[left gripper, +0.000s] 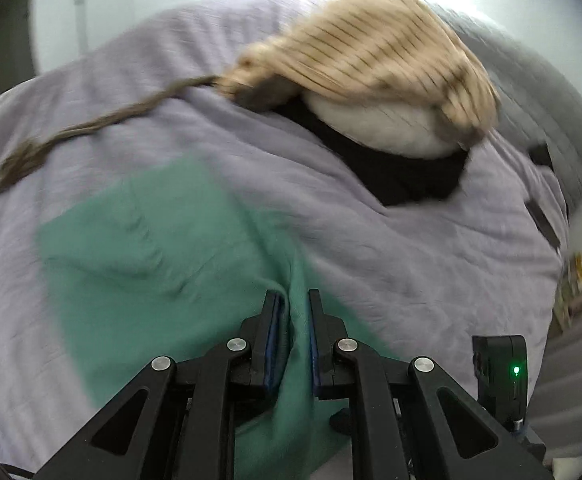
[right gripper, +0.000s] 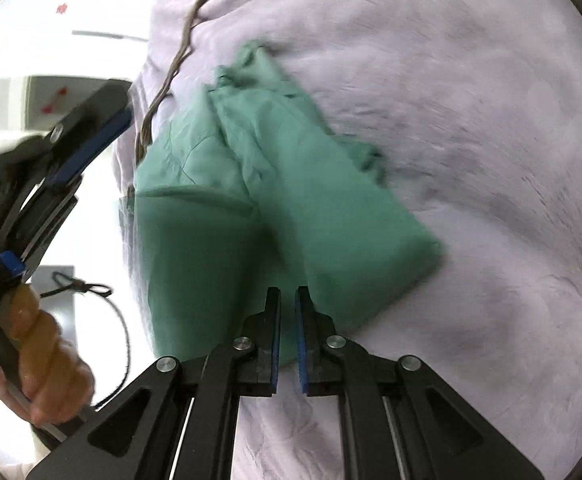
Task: Fold large clothes
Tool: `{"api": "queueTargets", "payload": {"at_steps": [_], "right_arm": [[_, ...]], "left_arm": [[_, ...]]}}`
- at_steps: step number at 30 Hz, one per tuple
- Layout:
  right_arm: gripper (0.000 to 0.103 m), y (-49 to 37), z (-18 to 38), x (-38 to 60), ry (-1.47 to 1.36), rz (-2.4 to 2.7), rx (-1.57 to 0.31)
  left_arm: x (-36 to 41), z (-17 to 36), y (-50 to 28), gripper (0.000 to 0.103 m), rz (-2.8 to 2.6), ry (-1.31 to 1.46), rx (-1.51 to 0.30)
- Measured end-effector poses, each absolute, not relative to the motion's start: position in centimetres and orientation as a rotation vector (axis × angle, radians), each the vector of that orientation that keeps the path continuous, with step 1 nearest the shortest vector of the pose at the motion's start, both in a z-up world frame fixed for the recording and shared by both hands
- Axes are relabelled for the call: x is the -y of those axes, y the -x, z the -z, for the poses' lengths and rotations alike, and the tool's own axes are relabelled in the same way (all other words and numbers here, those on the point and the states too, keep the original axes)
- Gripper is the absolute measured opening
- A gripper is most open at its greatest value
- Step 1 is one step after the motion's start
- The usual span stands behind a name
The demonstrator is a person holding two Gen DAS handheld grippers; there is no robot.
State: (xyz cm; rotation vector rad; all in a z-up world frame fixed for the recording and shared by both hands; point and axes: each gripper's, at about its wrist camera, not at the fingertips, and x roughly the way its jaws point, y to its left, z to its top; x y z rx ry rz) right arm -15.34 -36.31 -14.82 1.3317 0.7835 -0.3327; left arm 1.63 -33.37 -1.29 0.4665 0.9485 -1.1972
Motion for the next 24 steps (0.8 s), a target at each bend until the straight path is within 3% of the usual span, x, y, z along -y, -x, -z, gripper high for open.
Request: {"api": "queueTargets", "payload": {"at_steps": [5,9,11,12,13,14,15,19,24], "right_arm": [[0.009,17.4,16.0,37.0,-1.389,0.299,-0.750],[0.011,18.8,15.2,38.2,-1.396,0.261,-0.695],[0.012,19.4,15.0,39.4,-1.423,0.243,-0.649],[0.016,19.7,15.0,40.0,-1.451,0.233,-0.620],[0.029,19.8,15.2,40.4,-1.475,0.225,-0.598],[0.049,20.1,15.5,41.0,-1.509,0.219,-0.566],[0.055,19.6,15.9,41.5,-1.532,0.210,-0.544],[0.058,16.9,16.2,41.7,-1.631,0.087,-0.523],[0.059,12.3,15.4,42.2,-1.574,-0.048,-0.617]], "left_arm": [[38.8,4.7,3.0,0.015,1.255,-0.581,-0.952],[38.8,5.0,3.8,0.015,1.292,-0.535,-1.049],[37.2,4.0,3.3,0.047,1.309,-0.483,-1.070],[35.9,3.1,2.9,0.087,1.295,-0.445,-1.054],[34.6,2.2,2.4,0.096,1.280,-0.403,-1.022],[32.5,0.9,1.5,0.096,1.265,-0.348,-0.971],[31.5,0.3,0.6,0.096,1.247,-0.337,-0.966],[25.4,-0.5,-4.2,0.096,1.001,-0.263,-0.957],[18.4,2.9,-10.5,0.096,0.682,-0.182,-1.040]]}}
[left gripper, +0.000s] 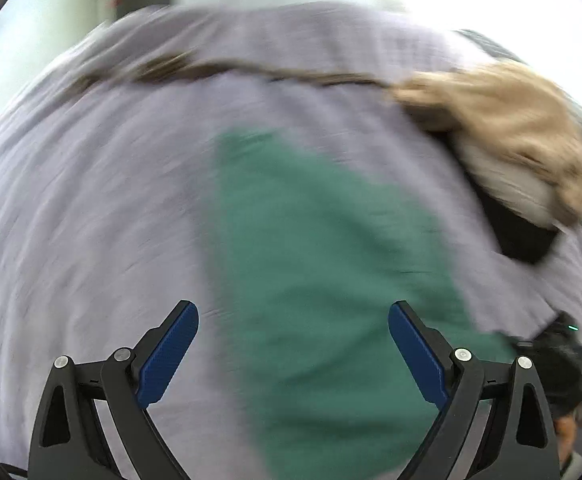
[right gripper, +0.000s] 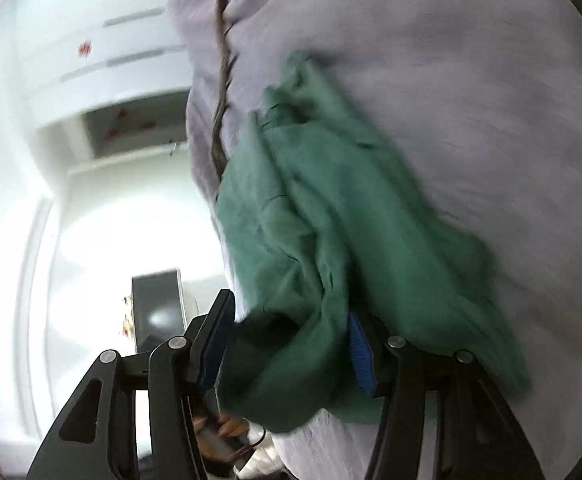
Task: Fold large clothes
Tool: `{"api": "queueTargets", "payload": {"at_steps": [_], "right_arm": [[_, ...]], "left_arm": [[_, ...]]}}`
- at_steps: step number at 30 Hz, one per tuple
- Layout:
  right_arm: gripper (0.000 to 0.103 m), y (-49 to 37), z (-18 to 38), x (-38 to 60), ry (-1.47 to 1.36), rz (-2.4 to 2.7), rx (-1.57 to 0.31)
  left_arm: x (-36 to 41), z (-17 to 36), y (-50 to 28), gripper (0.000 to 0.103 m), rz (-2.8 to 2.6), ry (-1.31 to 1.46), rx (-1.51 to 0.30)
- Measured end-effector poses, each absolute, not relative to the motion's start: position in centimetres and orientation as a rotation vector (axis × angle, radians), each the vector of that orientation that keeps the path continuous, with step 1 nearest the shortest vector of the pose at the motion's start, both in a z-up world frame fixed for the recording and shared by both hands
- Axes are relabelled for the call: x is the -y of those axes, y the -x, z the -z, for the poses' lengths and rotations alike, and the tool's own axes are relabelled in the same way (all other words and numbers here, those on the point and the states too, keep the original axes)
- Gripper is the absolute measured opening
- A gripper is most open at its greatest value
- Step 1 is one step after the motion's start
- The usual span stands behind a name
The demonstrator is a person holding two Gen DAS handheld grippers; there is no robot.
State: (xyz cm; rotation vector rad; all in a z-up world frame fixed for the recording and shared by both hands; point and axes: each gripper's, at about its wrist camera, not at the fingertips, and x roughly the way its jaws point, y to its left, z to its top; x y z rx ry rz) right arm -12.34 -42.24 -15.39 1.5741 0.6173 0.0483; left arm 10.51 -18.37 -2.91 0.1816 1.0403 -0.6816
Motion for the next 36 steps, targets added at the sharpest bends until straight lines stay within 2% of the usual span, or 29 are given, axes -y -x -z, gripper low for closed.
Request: {"api": "queueTargets", "payload": {"at_steps": [6,7,8,10,15,19,22,24,25,28,36], "right_arm": [[0.059,5.7,15.3,43.5,-1.412,-0.109,-0.844],[0.048,4.6,15.2,43.3,-1.350,-0.069,-0.907],[0.009,3.7,14.9,43.0,-1.287,-0.037,-0.954],[0.008,3.1,13.3,42.2,-1.187,-0.008,-0.982],[0.007,6.6,7.6,43.0,-1.101,-0.014,-0.774],[0.007,10.1,10.3,44.8,-1.155,0.116,-0.808],[0.008,11.1,14.8,45.4,-1.245,0.198,-0.886],[0.009,12.2,15.1,45.3,-1.290,0.207,-0.866],[0.015,12.6,14.5,45.2,-1.294,0.213,-0.853],[0.022,13.9,11.8,44.9,-1.214,0.263,-0.866],[0.021,16.6,3.0,42.3,-0.959,0.253,-0.794]], "left_arm": [[14.1,8.4,-14.1,0.096,0.506,-0.076,-1.172],[14.0,9.0,-14.3,0.096,0.504,-0.065,-1.182],[14.1,9.5,-14.4,0.096,0.504,-0.061,-1.187],[14.2,9.9,-14.3,0.096,0.503,-0.063,-1.185],[15.6,9.3,-14.0,0.096,0.492,-0.108,-1.162],[17.1,8.1,-13.2,0.096,0.571,-0.118,-1.131],[19.7,8.0,-11.7,0.096,0.624,-0.191,-1.086],[20.8,8.7,-11.3,0.097,0.653,-0.199,-1.095],[21.1,9.0,-11.1,0.098,0.660,-0.196,-1.104],[20.7,8.9,-11.1,0.098,0.647,-0.186,-1.121],[18.1,5.7,-8.4,0.098,0.692,-0.251,-1.113]]}}
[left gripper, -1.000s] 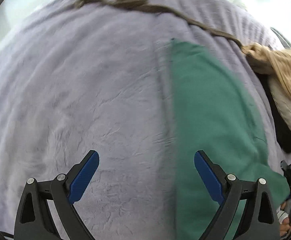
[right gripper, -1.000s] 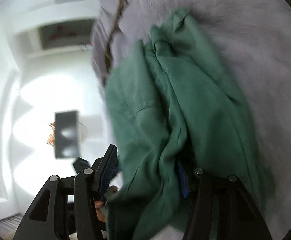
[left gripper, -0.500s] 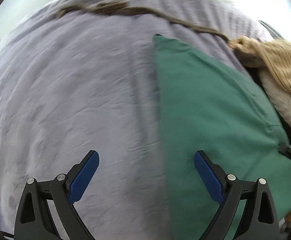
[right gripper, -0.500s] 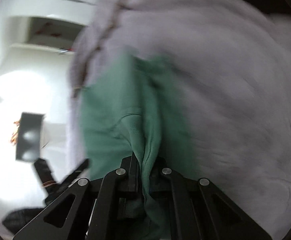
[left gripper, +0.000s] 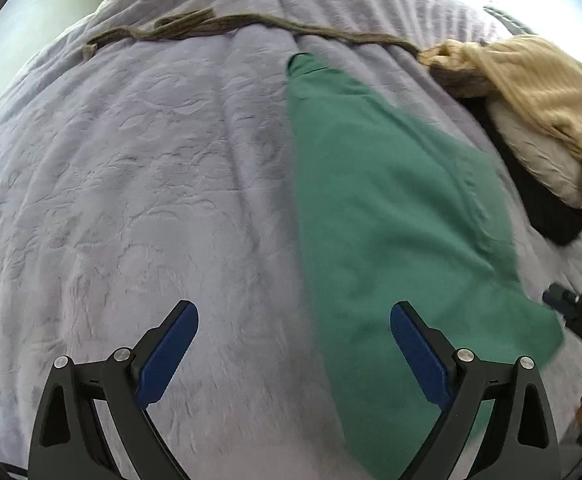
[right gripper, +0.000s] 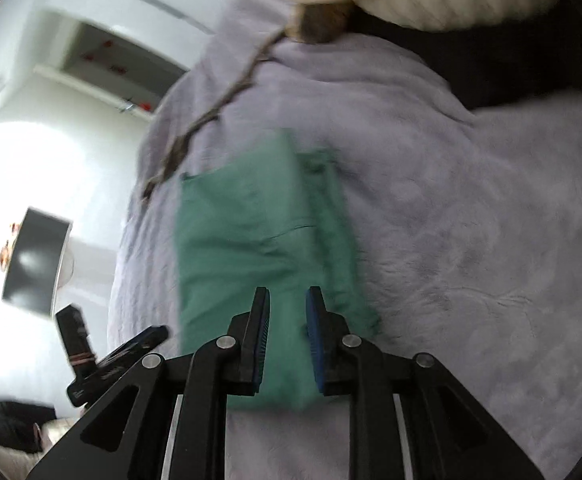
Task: Fold large clothes
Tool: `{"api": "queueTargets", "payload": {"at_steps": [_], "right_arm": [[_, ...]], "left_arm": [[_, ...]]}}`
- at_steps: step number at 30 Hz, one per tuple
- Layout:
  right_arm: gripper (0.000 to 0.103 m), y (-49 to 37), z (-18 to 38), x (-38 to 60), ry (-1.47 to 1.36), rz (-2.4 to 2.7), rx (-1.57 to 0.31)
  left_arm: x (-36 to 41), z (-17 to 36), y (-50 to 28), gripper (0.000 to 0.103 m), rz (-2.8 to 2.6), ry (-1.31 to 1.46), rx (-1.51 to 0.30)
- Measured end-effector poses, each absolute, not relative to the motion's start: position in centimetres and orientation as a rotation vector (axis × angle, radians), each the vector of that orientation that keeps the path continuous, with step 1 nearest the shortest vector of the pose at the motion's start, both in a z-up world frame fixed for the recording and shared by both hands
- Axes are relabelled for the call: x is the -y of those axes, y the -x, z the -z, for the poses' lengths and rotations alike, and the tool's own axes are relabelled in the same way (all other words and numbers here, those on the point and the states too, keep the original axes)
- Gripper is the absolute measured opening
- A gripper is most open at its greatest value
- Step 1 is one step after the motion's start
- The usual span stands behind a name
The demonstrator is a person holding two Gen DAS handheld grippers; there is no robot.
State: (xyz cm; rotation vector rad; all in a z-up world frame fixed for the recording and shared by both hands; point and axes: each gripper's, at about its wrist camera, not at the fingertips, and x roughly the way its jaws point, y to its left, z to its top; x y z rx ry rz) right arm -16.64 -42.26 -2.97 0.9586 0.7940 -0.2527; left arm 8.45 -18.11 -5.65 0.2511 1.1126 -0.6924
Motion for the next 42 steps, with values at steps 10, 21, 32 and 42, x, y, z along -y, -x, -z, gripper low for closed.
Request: {"api": "queueTargets", "payload": {"at_steps": [10,21,32,42], "right_arm": [[0.000,18.2,12.5,39.6,-0.968,0.366,-1.076],[0.040,16.0,5.5,43.2,-0.922,0.328,-0.890],[0.010,4.7,11.7,48.2,-0.936,0.371,-1.001],[0.010,7.2,10.4,48.8,-0.937,0.421,-1.013]], "left_arm": [[17.1,9.7,-3.5,0.099,0.734,-0.287,-1.177],[16.2,10.6,-2.5,0.102,0.730,-0.314,-1.154],[16.2,10.7,-2.5,0.102,0.712,-0.277,-1.169],[16.5,10.5,-2.4,0.102,0.704,-0.286,-1.179]]}}
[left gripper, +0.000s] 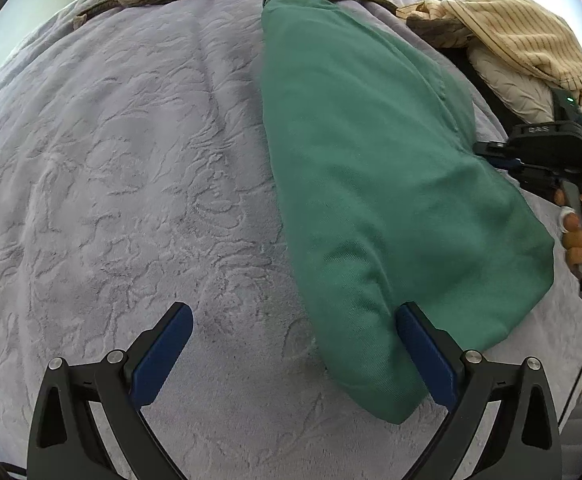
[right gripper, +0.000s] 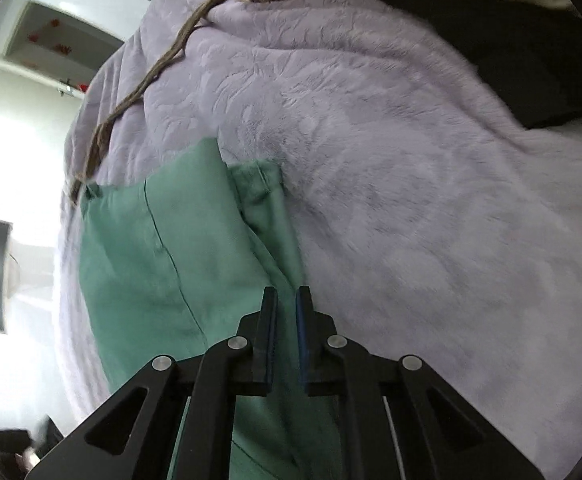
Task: Fold large clothes
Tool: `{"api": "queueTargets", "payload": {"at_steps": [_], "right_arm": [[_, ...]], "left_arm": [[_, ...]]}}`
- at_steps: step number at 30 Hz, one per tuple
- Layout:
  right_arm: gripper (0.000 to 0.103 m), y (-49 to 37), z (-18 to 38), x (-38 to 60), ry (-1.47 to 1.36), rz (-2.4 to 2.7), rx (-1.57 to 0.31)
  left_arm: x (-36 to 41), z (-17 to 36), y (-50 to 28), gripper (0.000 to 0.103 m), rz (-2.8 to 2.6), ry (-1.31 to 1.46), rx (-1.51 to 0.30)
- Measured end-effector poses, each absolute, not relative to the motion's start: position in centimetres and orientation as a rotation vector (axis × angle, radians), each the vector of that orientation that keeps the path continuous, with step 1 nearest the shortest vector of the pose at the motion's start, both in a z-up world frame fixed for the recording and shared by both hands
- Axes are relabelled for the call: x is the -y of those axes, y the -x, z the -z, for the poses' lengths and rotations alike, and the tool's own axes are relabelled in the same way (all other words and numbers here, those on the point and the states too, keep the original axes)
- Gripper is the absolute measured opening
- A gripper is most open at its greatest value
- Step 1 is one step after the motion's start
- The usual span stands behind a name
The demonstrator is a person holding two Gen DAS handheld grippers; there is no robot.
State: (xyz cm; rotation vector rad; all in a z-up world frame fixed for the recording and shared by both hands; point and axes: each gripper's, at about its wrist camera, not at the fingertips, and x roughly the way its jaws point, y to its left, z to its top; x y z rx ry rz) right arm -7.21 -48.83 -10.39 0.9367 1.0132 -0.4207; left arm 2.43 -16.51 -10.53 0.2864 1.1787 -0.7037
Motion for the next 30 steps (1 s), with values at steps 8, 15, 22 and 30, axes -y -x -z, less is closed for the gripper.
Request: {"api": "queueTargets", "payload": {"at_steps": [8,15,22,30], "right_arm": [[0.011,11.3,9.7,46.1,-0.883,0.407,-1.084],[0.031,12.8,10.1,45.8,-0.920,0.419,-1.088],[0.047,13.0,9.8,45.9,-0.927,0.423,-1.072],[0.061,13.0,9.9,46.0,-0.948,0.394,-1.057]], "left_arm": [[17.0,10.3,-2.5,0.102,0.682,-0.320,-1.188],[17.1,10.2,-2.4,0.102,0.676,-0.337,-1.191],[17.4,10.2,-2.5,0.102,0.670,-0.347,-1.192],[17.6,10.3,-2.9,0.102,0.665,-0.338,-1.225]]}}
